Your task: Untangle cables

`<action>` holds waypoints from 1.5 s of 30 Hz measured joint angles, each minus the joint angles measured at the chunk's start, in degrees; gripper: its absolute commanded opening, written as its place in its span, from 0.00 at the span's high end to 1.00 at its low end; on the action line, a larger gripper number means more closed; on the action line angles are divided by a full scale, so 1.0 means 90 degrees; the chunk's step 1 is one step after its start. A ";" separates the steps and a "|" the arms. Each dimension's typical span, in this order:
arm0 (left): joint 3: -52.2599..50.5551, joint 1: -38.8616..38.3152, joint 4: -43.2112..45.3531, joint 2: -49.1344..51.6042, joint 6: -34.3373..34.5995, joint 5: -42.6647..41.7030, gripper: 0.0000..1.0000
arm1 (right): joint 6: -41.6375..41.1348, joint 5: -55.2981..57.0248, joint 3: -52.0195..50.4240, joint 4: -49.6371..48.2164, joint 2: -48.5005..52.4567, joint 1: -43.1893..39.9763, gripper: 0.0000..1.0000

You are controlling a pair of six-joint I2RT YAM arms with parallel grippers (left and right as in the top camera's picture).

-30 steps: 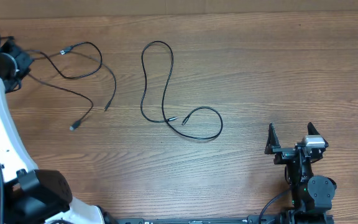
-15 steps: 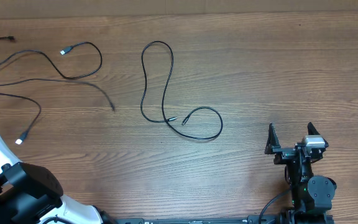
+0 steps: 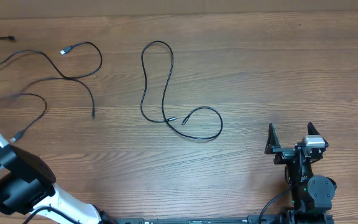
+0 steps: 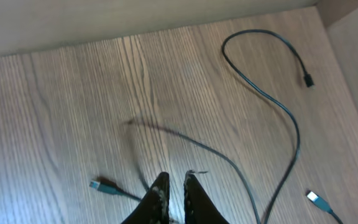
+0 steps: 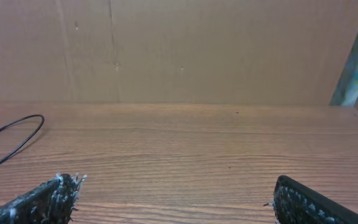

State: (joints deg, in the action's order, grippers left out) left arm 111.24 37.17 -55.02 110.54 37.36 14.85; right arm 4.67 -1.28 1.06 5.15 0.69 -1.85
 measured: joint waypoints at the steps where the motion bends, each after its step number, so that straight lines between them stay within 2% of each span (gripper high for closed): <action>1: 0.0000 0.0010 0.0039 0.0066 -0.0005 0.0005 0.91 | -0.0005 0.0002 0.0000 0.0002 0.0000 0.0000 0.00; 4: 0.0000 0.0070 0.0087 0.0299 -0.0034 0.0032 0.86 | -0.0002 0.0002 0.0000 0.0000 0.0000 0.0002 0.00; 16: 0.0000 0.0163 -0.0270 0.1008 -0.0673 0.0053 0.44 | 0.0000 0.0000 0.0000 0.0002 0.0000 0.0000 0.00; 19: 0.0000 0.0163 -0.0410 0.1071 -0.0699 -0.0056 0.30 | -0.0002 0.0000 0.0000 0.0000 0.0000 0.0002 0.00; 20: 0.0000 0.0163 -0.0418 0.1071 -0.0714 -0.0136 0.21 | -0.0002 0.0005 0.0000 0.0005 0.0000 0.0000 0.00; 21: 0.0000 0.0163 -0.0413 0.1071 -0.0784 -0.0284 0.02 | -0.0007 0.0002 0.0000 0.0000 0.0000 0.0000 0.00; 25: 0.0000 0.0163 -0.0437 0.1071 -0.1001 -0.1144 0.01 | -0.0005 0.0005 0.0000 -0.0002 0.0000 0.0000 0.00; 30: 0.0002 0.0163 -0.0743 0.1071 -0.1627 -0.2339 0.00 | -0.0005 0.0000 0.0000 -0.0002 0.0000 0.0000 0.00; 38: 0.0226 0.0163 -0.1141 0.0801 -0.1970 -0.2943 0.00 | -0.0002 0.0002 0.0000 -0.0002 0.0000 0.0002 0.00; 45: 0.0806 0.0163 -0.0882 -0.0784 -0.2013 -0.3213 0.00 | -0.0005 0.0002 0.0000 0.0000 0.0000 0.0002 0.00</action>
State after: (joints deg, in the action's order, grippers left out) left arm 118.50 38.63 -62.96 103.48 19.25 -14.06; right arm 4.62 -1.26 1.06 5.15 0.69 -1.83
